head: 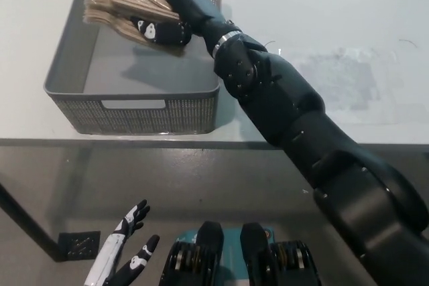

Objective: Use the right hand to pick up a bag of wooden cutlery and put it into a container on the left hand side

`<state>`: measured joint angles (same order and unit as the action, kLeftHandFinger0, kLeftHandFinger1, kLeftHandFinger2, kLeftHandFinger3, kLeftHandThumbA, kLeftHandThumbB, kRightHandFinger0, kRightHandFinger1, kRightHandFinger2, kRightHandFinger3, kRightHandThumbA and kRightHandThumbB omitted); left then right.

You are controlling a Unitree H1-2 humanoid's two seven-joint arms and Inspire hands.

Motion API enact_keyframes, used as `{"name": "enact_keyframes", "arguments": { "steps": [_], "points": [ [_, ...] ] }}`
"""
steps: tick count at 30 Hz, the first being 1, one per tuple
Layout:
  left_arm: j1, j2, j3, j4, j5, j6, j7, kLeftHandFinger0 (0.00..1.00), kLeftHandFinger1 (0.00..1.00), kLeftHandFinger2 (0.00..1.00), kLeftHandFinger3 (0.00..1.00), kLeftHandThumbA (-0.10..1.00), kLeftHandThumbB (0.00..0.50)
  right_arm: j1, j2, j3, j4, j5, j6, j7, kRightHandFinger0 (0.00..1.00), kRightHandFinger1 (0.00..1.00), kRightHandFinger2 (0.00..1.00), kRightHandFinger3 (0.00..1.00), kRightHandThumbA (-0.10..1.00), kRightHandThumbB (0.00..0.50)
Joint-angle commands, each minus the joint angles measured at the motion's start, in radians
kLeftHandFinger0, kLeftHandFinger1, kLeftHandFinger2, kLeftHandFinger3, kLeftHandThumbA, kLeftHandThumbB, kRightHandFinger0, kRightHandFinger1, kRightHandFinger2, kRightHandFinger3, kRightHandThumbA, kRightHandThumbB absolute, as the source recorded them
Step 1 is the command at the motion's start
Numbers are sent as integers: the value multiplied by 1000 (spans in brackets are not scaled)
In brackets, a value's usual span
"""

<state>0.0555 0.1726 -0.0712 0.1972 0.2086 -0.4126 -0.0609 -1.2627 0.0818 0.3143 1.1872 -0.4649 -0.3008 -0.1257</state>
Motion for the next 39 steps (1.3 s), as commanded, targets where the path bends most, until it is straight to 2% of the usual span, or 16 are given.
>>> {"name": "enact_keyframes", "arguments": {
  "steps": [1,2,3,4,7,11,14,18,19,23,29,32,34,37,39],
  "points": [
    [-8,23,-4,-31,25,-17,5,1000,1000,1000,1000,791,116,-74,-27,8,-48,11,-11,49,566,750,910,1000,511,257],
    [-7,22,-4,-35,32,-15,7,1000,1000,1000,1000,790,113,-74,-36,12,-45,21,-14,104,883,1000,1000,1000,709,323],
    [-10,24,-6,-42,28,-10,1,1000,1000,1000,1000,777,111,-68,-46,16,-56,21,-12,126,1000,1000,1000,1000,838,392],
    [-10,22,-7,-42,28,-12,0,1000,1000,1000,1000,775,111,-65,-50,18,-61,19,-11,132,1000,1000,1000,1000,854,406],
    [-16,25,-12,-40,21,-11,-8,1000,1000,1000,1000,726,81,-59,-65,41,-90,-4,11,149,1000,1000,1000,1000,991,433],
    [-21,23,-12,-42,22,-7,-3,1000,1000,1000,1000,744,110,-57,-76,50,-110,-3,43,172,1000,1000,1000,1000,1000,438],
    [-22,26,-16,-36,29,-26,2,1000,1000,1000,1000,731,94,-41,-91,48,-139,0,44,171,1000,1000,1000,1000,1000,426],
    [-21,28,-21,-30,25,-30,0,1000,1000,1000,1000,738,103,-29,-110,33,-165,14,44,173,1000,1000,1000,1000,1000,433],
    [-22,29,-22,-28,26,-34,1,1000,1000,1000,1000,737,102,-24,-120,25,-187,21,46,178,1000,1000,1000,1000,1000,468],
    [-27,32,-25,-33,30,-20,1,1000,1000,1000,1000,743,111,5,-164,-33,-313,73,55,191,1000,1000,1000,1000,1000,406],
    [-34,36,-23,-24,22,-19,-1,1000,1000,1000,1000,734,111,88,-238,-94,-542,97,96,226,1000,1000,1000,1000,1000,395],
    [-32,45,-19,-31,14,-15,-7,1000,1000,1000,1000,720,103,178,-252,-143,-689,144,131,231,1000,1000,1000,1000,1000,359],
    [-33,44,-21,-25,14,-17,-6,1000,1000,1000,1000,725,110,270,-246,-188,-814,184,176,224,1000,1000,1000,1000,1000,368],
    [-30,40,-22,-20,31,-22,5,1000,1000,1000,1000,754,114,398,-215,-238,-943,248,169,200,1000,1000,1000,1000,1000,404],
    [-30,41,-20,-16,34,-26,10,1000,1000,1000,1000,765,112,489,-193,-261,-1021,284,140,180,1000,1000,1000,1000,1000,388]
  ]
}}
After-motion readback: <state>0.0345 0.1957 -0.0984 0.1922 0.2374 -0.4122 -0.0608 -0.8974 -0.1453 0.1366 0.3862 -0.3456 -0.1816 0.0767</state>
